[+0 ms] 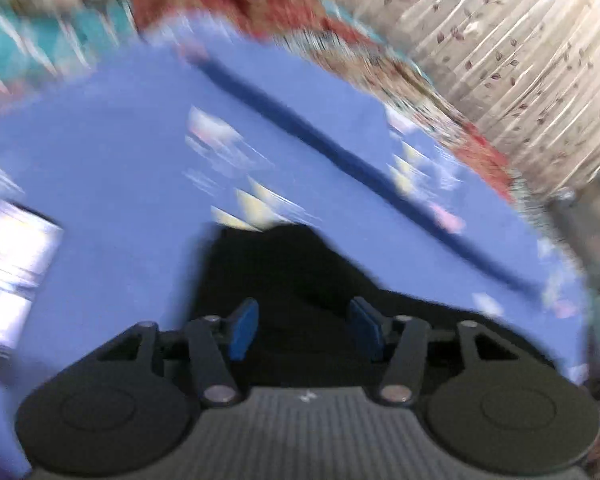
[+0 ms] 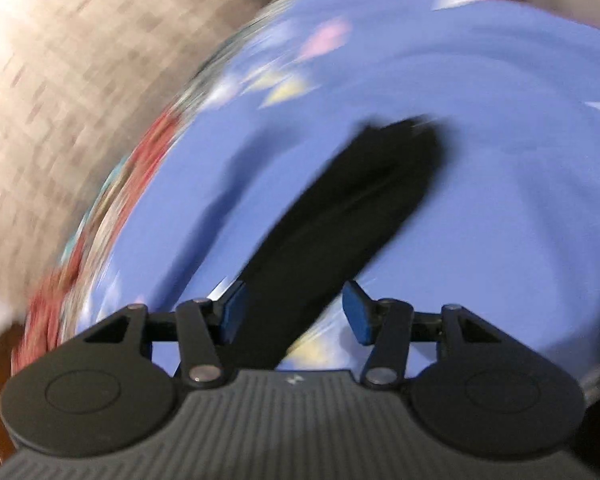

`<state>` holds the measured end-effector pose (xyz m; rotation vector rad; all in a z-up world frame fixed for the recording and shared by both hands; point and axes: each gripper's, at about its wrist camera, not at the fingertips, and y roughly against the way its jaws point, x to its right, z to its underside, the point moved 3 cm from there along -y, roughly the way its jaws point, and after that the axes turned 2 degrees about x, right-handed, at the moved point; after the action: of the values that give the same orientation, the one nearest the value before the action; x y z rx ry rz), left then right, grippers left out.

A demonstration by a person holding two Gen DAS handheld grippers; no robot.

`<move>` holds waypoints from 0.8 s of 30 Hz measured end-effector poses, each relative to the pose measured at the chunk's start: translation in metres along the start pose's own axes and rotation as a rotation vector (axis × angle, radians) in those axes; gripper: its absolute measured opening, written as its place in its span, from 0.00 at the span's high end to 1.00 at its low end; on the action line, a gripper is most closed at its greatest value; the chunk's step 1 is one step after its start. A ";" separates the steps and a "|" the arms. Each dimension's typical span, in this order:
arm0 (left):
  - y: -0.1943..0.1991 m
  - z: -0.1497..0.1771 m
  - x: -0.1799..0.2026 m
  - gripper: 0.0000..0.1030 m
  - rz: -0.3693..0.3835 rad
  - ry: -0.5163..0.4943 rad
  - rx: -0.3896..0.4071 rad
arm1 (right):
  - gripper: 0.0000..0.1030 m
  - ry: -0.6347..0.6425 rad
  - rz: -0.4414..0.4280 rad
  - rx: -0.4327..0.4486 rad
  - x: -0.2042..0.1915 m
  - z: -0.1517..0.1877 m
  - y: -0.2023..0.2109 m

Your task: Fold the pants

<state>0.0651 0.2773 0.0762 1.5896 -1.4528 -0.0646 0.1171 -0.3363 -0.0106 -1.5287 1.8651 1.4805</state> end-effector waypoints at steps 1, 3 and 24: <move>-0.019 -0.008 0.005 0.36 0.026 0.056 -0.036 | 0.45 -0.030 0.012 0.011 0.012 -0.007 0.001; -0.053 -0.024 0.007 0.24 0.034 0.153 -0.077 | 0.45 -0.070 0.026 0.023 0.028 -0.016 -0.002; -0.185 -0.027 0.004 0.90 -0.167 0.377 -0.277 | 0.81 -0.110 0.111 0.012 0.042 -0.064 -0.082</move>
<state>0.2204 0.2612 -0.0269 1.4024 -0.9740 -0.0568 0.1939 -0.4040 -0.0572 -1.3288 1.9183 1.5645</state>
